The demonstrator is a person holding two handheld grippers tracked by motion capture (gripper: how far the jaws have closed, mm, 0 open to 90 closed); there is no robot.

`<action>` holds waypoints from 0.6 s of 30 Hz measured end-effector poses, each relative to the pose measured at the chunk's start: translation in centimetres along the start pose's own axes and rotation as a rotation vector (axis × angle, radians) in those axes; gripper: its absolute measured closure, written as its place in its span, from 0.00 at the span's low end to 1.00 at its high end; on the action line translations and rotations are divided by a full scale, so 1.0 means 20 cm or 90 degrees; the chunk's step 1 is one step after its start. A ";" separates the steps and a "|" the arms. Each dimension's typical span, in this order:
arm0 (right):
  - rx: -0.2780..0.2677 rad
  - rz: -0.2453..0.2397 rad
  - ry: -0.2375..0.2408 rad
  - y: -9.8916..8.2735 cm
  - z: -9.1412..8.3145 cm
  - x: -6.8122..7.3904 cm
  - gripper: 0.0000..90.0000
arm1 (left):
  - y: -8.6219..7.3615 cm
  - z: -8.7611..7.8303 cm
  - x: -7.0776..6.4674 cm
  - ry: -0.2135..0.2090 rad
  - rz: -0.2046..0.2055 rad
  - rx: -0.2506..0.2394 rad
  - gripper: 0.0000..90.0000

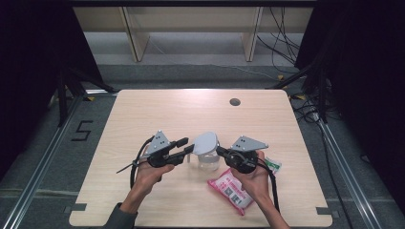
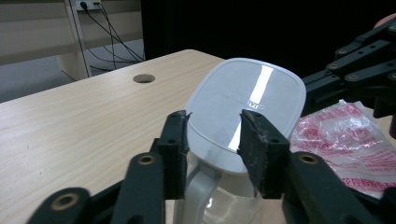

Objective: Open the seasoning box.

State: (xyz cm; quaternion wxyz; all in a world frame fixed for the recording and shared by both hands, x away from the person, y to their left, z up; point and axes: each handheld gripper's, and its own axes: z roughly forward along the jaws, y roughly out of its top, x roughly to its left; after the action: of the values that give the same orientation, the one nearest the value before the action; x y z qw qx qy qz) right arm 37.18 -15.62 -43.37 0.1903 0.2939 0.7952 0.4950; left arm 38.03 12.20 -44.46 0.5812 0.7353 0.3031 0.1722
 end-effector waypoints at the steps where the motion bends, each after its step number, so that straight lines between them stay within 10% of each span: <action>1: 0.004 0.003 0.001 0.01 0.00 0.00 1.00 | 0.00 -0.01 0.00 0.001 0.003 0.003 0.63; 18: -0.010 -0.003 0.009 0.08 0.04 0.05 1.00 | -0.12 -0.09 -0.01 0.030 -0.003 0.073 0.37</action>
State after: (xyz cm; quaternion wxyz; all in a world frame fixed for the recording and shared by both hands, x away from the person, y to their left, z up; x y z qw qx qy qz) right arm 37.35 -13.95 -42.28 0.1876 0.2872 0.7935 0.5027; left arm 36.17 13.81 -46.27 0.5312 0.7627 0.3275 0.1702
